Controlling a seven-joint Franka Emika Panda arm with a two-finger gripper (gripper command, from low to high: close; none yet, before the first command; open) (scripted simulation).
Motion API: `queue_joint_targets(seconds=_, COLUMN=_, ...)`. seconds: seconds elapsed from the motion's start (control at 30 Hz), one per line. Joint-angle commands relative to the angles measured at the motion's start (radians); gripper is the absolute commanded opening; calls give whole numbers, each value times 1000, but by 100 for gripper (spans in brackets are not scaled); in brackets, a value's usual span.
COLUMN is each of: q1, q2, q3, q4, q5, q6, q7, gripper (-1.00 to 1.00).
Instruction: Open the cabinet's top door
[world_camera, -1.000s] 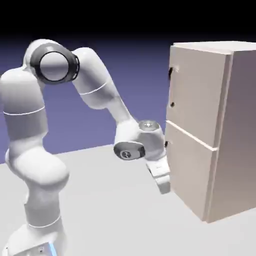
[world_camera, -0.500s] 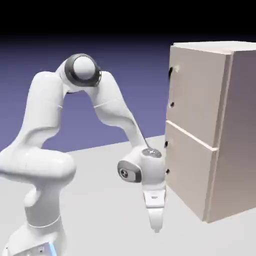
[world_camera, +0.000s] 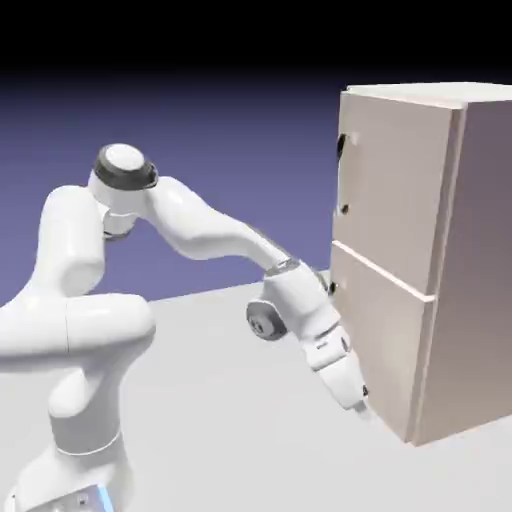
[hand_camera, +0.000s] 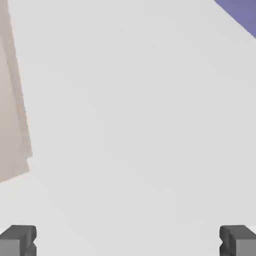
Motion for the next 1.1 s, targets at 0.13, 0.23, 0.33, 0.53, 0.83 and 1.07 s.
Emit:
queue_joint_targets(seconds=0.13, q1=158, q2=181, q3=-148, q4=30, q5=187, q6=-32, q7=-75, gripper=100)
queue_joint_targets(seconds=0.23, q1=260, q2=290, q3=-209, q4=62, q5=295, q6=-54, q7=-107, gripper=100)
queue_joint_targets(seconds=0.33, q1=362, q2=399, q3=-268, q4=95, q5=404, q6=-77, q7=-140, gripper=100)
queue_joint_targets(seconds=0.53, q1=459, q2=501, q3=-454, q4=67, q5=568, q6=-85, q7=-194, gripper=100)
queue_joint_targets(seconds=0.83, q1=318, q2=504, q3=-471, q4=193, q5=663, q6=-108, q7=-203, gripper=-100)
queue_joint_targets(seconds=1.07, q1=453, q2=532, q3=-551, q4=-56, q5=784, q6=-408, q7=-385, gripper=-100)
